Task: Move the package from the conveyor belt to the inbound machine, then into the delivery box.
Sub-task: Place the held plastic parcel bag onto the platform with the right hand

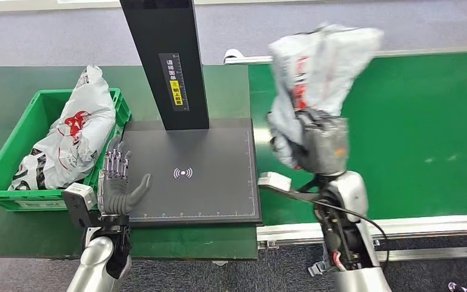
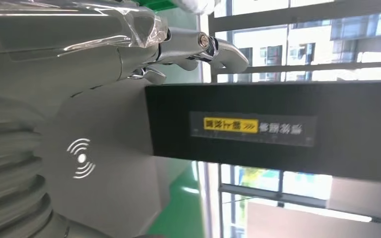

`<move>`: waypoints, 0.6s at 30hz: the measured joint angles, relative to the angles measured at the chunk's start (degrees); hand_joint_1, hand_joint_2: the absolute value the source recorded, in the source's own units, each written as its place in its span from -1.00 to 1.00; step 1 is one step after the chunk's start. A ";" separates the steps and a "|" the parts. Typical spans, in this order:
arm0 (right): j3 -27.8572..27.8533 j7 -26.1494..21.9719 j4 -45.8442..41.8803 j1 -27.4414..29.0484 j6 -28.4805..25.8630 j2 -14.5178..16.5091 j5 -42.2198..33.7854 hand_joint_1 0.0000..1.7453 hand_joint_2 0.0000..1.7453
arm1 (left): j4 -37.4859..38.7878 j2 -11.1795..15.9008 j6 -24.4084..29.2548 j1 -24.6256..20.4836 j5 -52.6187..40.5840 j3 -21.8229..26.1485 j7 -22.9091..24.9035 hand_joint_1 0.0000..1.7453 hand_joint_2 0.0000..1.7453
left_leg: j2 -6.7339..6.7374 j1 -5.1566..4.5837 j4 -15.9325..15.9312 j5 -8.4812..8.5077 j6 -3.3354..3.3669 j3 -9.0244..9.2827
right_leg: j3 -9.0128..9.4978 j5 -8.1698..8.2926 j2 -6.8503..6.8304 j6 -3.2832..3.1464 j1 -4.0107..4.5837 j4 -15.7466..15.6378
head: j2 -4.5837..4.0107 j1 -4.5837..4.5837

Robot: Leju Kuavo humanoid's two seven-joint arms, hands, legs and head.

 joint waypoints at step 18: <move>30.74 10.63 18.37 -4.82 23.65 -0.52 -2.09 0.86 1.00 | 0.68 0.92 -0.72 -0.27 1.51 0.10 -0.70 -1.00 1.00 | -0.32 0.00 0.03 0.02 0.05 -0.14 | -0.02 -0.02 -0.29 0.02 -0.01 -0.06 | 0.00 -0.01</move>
